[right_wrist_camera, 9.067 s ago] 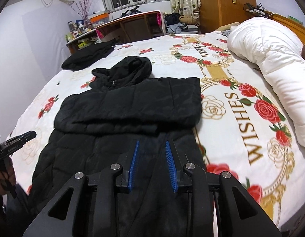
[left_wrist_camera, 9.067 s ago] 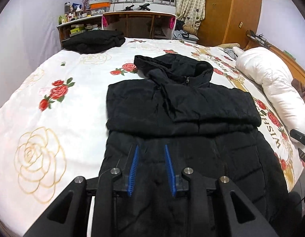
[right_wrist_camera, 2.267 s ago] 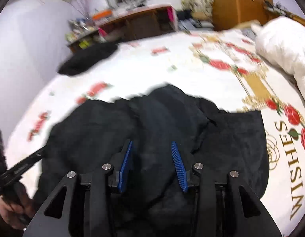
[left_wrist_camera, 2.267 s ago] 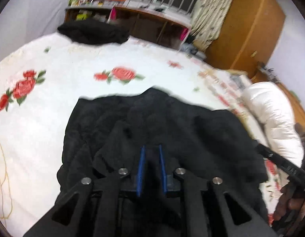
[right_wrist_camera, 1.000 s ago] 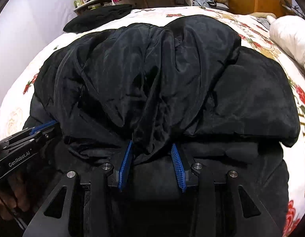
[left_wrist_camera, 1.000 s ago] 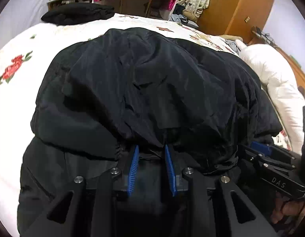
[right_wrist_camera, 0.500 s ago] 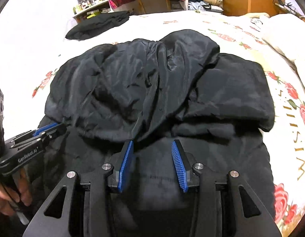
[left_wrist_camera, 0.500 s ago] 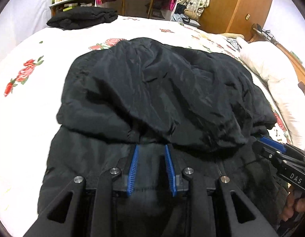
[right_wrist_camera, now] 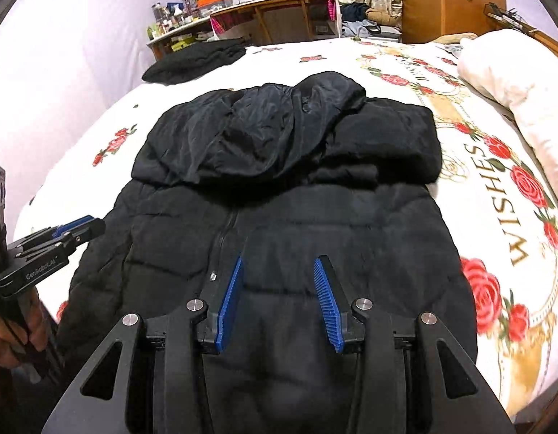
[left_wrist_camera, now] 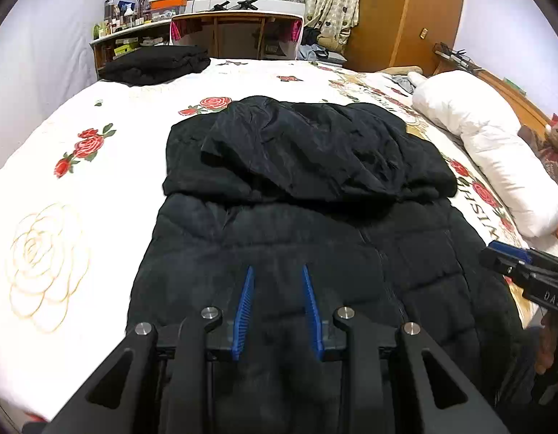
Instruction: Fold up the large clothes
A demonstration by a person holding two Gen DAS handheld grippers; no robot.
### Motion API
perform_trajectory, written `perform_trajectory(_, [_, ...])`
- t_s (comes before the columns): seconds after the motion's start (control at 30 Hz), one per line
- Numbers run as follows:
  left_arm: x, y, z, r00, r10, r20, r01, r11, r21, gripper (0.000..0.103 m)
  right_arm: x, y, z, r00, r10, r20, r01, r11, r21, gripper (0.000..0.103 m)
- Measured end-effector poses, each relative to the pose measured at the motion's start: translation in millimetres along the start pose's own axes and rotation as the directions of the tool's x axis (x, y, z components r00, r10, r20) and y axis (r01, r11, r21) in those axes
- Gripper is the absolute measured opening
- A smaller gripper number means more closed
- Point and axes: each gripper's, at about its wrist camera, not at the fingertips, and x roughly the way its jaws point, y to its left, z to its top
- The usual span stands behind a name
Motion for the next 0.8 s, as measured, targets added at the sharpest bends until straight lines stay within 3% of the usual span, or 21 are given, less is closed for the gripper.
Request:
perform_trajectory(0.17, [-28, 0, -16, 1.000, 0.014, 0.022, -0.015, 1.000, 0.023, 0.029, -27, -5, -22, 1.000, 0.004, 0.026, -0.005, 1.000, 0.026, 0.042])
perform_trajectory(0.33, [-42, 12, -31, 0.999, 0.039, 0.027, -0.039, 0.999, 0.009, 0.032, -48, -22, -42, 0.999, -0.003, 0.047, 0.000, 0.998, 0.067, 0.052])
perform_trajectory(0.57, [-43, 48, -49, 0.995, 0.099, 0.011, -0.098, 0.993, -0.058, 0.043, -59, -64, -63, 0.998, -0.043, 0.039, 0.035, 0.981, 0.190, 0.059])
perform_trajectory(0.7, [-35, 62, -58, 0.993, 0.116, -0.021, -0.117, 0.990, -0.081, 0.047, -57, -81, -68, 0.998, -0.058, 0.022, 0.052, 0.971, 0.233, 0.068])
perform_trajectory(0.8, [-27, 71, -63, 0.991, 0.124, -0.052, -0.128, 0.988, -0.091, 0.051, -53, -94, -71, 0.997, -0.077, 0.001, 0.074, 0.961, 0.265, 0.068])
